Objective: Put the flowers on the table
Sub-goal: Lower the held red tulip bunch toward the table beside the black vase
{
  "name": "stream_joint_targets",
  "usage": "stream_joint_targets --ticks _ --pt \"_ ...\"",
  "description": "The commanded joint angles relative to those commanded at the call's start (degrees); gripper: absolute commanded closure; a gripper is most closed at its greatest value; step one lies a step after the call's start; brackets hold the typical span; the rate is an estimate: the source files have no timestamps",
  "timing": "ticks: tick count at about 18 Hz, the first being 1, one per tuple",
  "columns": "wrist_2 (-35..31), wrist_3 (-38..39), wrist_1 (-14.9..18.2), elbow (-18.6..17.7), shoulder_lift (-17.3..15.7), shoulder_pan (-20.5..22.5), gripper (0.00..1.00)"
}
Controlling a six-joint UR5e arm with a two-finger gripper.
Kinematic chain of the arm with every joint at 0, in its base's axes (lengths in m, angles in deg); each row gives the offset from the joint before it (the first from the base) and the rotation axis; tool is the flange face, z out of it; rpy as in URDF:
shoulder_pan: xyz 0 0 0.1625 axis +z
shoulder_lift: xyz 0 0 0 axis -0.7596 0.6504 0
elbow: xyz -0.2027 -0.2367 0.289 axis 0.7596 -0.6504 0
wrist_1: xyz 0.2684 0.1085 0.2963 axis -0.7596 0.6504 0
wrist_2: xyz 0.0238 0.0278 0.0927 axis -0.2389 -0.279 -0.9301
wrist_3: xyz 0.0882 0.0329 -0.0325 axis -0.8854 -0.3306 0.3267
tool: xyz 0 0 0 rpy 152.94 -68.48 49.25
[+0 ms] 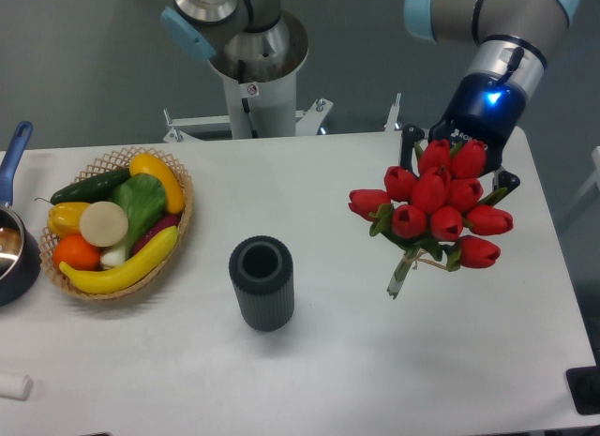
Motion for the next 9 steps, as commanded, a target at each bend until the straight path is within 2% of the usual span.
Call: stream_joint_targets --ticks 9 --pt "-7.11 -1.23 -0.09 -0.7 -0.79 -0.18 0.55"
